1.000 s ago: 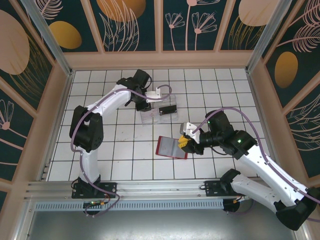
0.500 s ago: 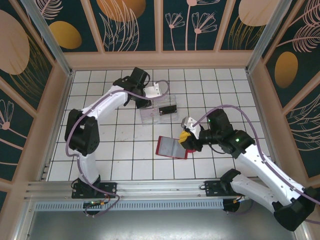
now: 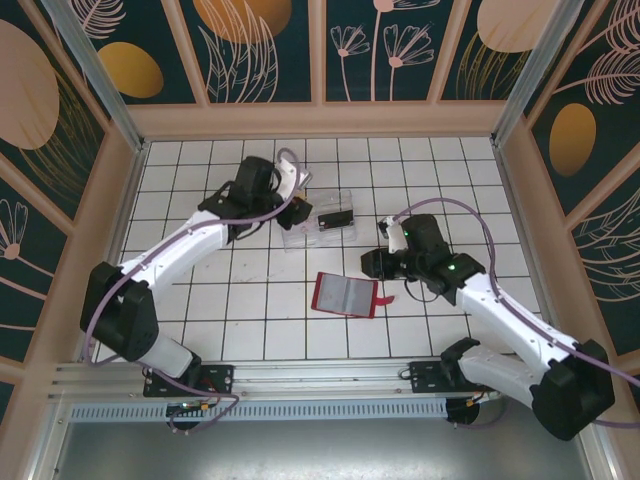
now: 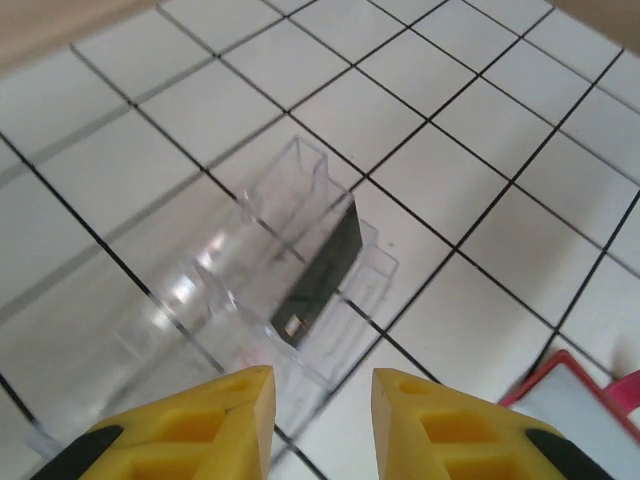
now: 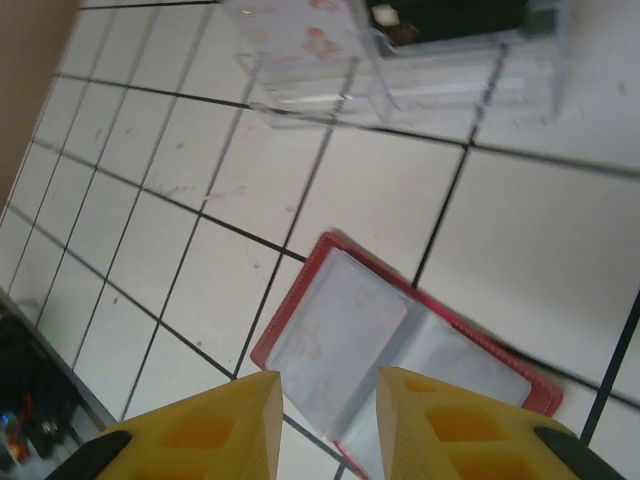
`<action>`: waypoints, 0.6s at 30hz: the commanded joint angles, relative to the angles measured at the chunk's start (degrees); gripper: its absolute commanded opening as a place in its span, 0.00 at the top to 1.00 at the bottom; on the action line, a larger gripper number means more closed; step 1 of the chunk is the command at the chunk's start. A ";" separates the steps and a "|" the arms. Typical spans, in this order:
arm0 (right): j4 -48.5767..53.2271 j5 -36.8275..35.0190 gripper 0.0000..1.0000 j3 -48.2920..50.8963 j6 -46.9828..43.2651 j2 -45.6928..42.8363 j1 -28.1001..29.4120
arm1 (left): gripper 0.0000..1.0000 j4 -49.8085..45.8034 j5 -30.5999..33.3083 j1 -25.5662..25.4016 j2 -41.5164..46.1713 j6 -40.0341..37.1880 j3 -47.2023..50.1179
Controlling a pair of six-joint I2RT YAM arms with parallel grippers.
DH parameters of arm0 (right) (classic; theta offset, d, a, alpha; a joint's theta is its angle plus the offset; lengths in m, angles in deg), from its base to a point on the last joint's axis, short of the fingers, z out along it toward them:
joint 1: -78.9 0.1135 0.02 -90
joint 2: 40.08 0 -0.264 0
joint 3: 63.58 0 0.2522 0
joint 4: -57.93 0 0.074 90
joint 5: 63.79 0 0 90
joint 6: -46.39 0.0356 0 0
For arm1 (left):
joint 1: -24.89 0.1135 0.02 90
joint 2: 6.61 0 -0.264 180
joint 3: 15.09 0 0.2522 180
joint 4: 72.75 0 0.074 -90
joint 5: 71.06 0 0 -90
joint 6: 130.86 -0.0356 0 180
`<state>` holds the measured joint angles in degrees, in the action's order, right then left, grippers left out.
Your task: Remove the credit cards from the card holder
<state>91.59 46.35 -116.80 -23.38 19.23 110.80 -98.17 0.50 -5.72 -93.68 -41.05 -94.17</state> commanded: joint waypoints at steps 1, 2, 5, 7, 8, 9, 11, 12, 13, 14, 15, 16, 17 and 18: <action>0.71 -2.22 0.69 -1.93 11.80 4.12 -0.18 | 0.69 9.91 -1.49 0.13 3.47 15.33 6.74; 0.90 -1.40 0.69 -2.41 12.29 5.80 0.10 | 0.69 11.05 -0.88 0.13 4.17 17.30 8.66; 3.13 -3.88 0.67 -5.43 14.09 10.91 3.26 | 0.73 15.35 -0.68 0.11 5.73 24.31 15.51; 4.35 -6.50 0.65 -7.47 14.85 14.17 5.76 | 0.76 16.18 -1.69 0.13 5.67 28.29 18.22; 5.23 -7.91 0.64 -8.69 15.22 16.02 6.87 | 0.76 15.94 -2.31 0.19 5.44 29.93 18.91; 5.97 -9.05 0.62 -9.90 15.51 17.95 7.93 | 0.76 15.56 -2.62 0.12 5.38 31.32 19.53; 7.58 -11.18 0.59 -12.04 16.04 21.07 9.58 | 0.76 14.82 -2.02 0.11 5.55 33.40 20.76; 8.37 -12.14 0.58 -13.30 16.16 22.68 10.45 | 0.76 14.40 -1.53 0.16 5.76 33.82 21.37; 9.19 -13.16 0.57 -14.47 16.15 24.26 11.43 | 0.76 14.22 -1.14 0.20 6.17 34.04 22.08; 9.91 -14.38 0.55 -15.32 16.11 25.35 12.20 | 0.75 14.21 -0.71 0.14 6.46 34.15 22.68; 10.74 -15.53 0.53 -16.37 16.00 26.56 13.09 | 0.75 14.25 -0.38 0.12 6.81 34.20 23.27; 11.50 -16.75 0.52 -17.36 15.80 27.69 13.76 | 0.75 14.37 -0.14 0.18 7.27 34.21 23.92; 12.08 -17.48 0.50 -18.15 15.63 28.63 14.46 | 0.75 14.45 0.05 0.12 7.56 34.13 24.37; 12.70 -18.08 0.48 -18.98 15.63 29.64 15.12 | 0.75 14.47 0.32 0.11 7.94 33.98 24.81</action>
<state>99.86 33.44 -133.00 -8.52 47.18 124.48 -85.45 -0.04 -5.70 -87.62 -9.18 -70.54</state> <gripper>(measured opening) 0.512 0.250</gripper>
